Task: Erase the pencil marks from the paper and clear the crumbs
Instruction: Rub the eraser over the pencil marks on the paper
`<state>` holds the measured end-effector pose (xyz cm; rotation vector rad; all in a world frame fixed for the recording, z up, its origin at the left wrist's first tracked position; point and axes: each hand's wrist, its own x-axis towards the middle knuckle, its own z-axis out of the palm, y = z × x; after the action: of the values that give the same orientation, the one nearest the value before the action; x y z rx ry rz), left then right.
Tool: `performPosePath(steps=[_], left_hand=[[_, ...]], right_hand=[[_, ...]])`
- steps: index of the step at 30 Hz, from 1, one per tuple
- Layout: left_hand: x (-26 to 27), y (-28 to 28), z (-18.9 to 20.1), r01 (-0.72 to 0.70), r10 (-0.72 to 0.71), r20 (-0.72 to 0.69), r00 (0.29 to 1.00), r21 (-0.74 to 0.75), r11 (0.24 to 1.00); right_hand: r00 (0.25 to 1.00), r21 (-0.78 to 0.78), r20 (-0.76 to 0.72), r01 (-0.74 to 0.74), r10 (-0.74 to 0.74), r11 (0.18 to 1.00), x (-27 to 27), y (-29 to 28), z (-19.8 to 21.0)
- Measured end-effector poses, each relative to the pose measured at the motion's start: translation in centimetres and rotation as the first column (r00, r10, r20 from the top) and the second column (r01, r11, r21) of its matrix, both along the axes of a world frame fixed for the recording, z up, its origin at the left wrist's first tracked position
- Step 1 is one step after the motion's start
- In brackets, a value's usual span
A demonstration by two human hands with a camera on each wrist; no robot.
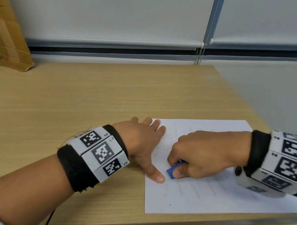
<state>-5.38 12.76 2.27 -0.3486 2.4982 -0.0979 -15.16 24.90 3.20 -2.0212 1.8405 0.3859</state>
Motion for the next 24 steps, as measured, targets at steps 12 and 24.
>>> performPosePath(steps=[12,24], left_hand=[[0.0,0.0,0.0,0.007,-0.007,-0.002,1.0,-0.007,1.0],[0.0,0.1,0.1,0.008,-0.008,0.006,1.0,-0.031,0.999]], right_hand=[[0.996,-0.092,-0.019,0.084,-0.086,0.992,-1.3,-1.4,-0.2],[0.994,-0.087,0.016,0.11,-0.109,0.99,-1.6,-0.5,-0.8]])
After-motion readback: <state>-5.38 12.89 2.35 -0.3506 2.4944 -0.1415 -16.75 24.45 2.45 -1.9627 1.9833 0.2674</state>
